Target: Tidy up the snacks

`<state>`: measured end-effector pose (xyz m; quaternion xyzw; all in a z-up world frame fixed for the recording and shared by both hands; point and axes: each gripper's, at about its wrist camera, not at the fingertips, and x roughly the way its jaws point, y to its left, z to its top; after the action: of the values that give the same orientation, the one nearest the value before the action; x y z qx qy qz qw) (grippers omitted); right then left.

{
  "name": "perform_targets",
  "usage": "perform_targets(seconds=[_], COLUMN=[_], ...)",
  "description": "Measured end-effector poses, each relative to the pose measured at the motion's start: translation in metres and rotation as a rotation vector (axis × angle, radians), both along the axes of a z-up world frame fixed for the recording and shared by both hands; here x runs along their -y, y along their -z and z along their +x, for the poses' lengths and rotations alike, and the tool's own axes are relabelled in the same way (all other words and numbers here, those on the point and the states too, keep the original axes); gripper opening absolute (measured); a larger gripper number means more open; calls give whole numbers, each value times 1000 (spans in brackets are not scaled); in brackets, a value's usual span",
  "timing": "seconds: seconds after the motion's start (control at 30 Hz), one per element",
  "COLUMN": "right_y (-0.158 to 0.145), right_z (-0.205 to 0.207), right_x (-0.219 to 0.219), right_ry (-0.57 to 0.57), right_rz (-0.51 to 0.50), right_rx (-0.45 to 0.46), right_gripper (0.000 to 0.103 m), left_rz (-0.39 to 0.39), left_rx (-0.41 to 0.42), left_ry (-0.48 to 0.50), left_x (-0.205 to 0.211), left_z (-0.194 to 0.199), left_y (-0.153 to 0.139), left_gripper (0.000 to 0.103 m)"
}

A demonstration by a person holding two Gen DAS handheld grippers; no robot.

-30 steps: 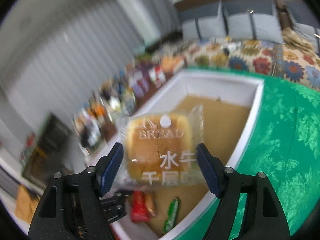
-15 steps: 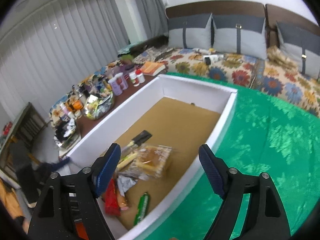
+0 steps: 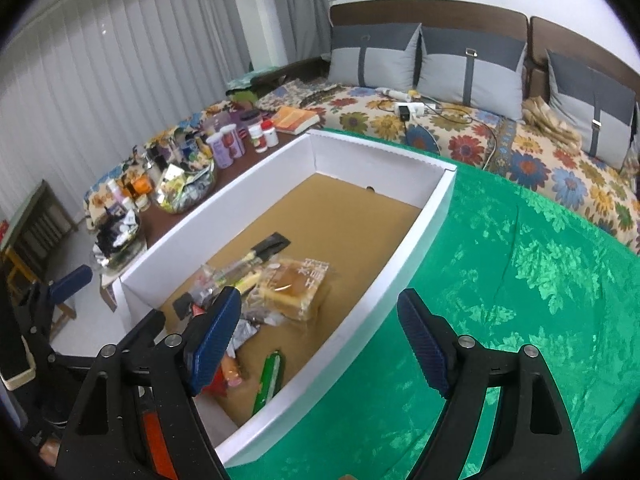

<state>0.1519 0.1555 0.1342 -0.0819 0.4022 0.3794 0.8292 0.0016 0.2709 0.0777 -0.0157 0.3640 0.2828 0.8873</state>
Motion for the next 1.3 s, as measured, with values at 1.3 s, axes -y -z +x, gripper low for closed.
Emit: perform_targets(seconds=[1.3], right_y=[-8], right_z=[-33], right_x=[-34], right_ry=[-62], right_rz=[-54], right_rx=[4], right_gripper=[83], left_rz=[-131], left_rx=[36], left_ry=[-101], left_x=[-45], left_z=[-24], left_y=[-18], left_gripper=[103])
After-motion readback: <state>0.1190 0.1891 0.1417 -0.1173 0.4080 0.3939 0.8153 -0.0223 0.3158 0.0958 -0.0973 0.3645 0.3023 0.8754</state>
